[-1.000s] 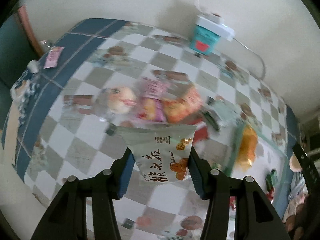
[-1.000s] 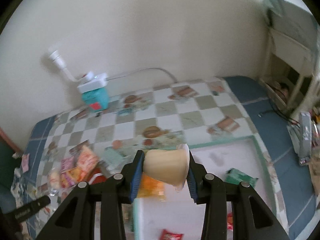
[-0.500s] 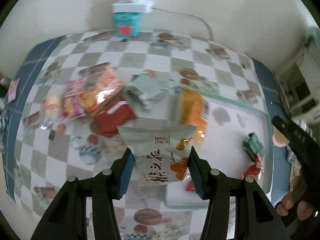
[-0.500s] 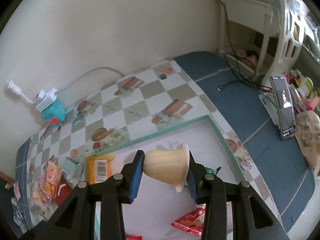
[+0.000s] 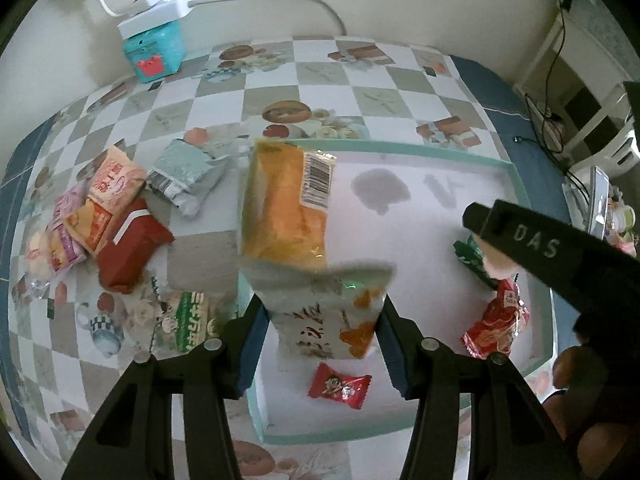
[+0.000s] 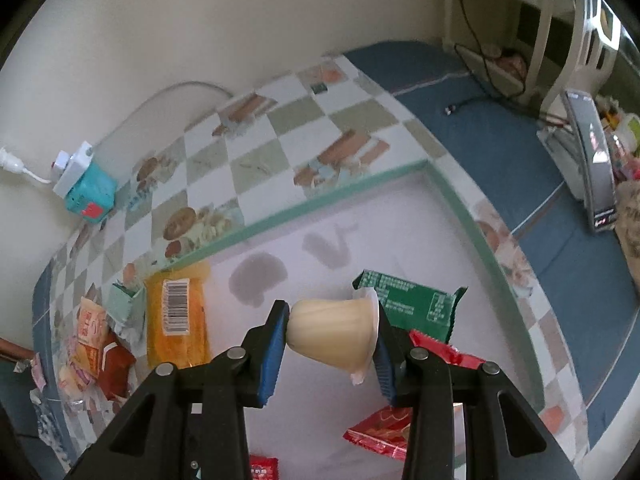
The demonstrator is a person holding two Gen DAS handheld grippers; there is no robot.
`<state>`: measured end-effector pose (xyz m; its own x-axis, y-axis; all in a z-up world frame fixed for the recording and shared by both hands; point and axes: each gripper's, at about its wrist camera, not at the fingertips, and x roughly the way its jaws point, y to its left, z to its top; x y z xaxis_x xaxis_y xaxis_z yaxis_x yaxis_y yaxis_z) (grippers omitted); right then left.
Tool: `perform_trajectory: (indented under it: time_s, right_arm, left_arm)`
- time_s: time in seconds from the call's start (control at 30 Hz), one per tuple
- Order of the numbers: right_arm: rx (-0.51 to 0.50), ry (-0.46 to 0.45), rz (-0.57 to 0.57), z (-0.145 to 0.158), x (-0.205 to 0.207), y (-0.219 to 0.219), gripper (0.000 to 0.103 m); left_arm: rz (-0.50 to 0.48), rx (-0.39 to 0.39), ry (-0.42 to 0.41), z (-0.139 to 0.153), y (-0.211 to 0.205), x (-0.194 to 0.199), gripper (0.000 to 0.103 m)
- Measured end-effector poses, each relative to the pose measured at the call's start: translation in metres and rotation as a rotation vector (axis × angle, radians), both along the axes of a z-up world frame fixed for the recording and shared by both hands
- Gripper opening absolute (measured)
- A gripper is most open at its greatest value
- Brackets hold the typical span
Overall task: Organize snacks
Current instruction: 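Open left gripper to drop biscuit pack in tray while right gripper releases jelly cup, then move right gripper to green-wrapped round cake while left gripper returns over the pile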
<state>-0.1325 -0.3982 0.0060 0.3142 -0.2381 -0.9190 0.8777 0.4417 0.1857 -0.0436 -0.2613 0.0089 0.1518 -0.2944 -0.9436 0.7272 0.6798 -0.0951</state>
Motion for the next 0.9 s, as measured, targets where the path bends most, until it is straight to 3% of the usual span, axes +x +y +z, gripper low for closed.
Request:
perform_trajectory:
  time_s: [0.2,0.47,0.53,0.7,0.83,0.9]
  right_arm:
    - [0.034,0.012,-0.014,-0.006,-0.001,-0.002,0.044]
    - [0.033,0.041,0.004,-0.009,0.005,0.001,0.065]
    - [0.023,0.052,0.009,-0.008,0.006,0.002,0.07]
    - [-0.002,0.072,0.039,-0.006,0.014,0.008,0.085]
    - [-0.029,0.089,0.071,-0.003,0.023,0.017,0.101]
    - [-0.044,0.092,0.089,-0.001,0.029,0.023,0.103]
  left_arm:
    - [0.011,0.009,0.004,-0.001,0.002,0.004,0.069]
    - [0.096,0.006,0.022,0.003,0.025,0.029,0.071]
    - [0.139,0.004,0.033,0.004,0.035,0.039,0.083]
    - [0.315,0.009,0.061,0.003,0.074,0.078,0.087]
    - [0.459,0.04,0.028,0.002,0.112,0.103,0.09]
    - [0.53,0.059,0.01,0.001,0.13,0.114,0.091]
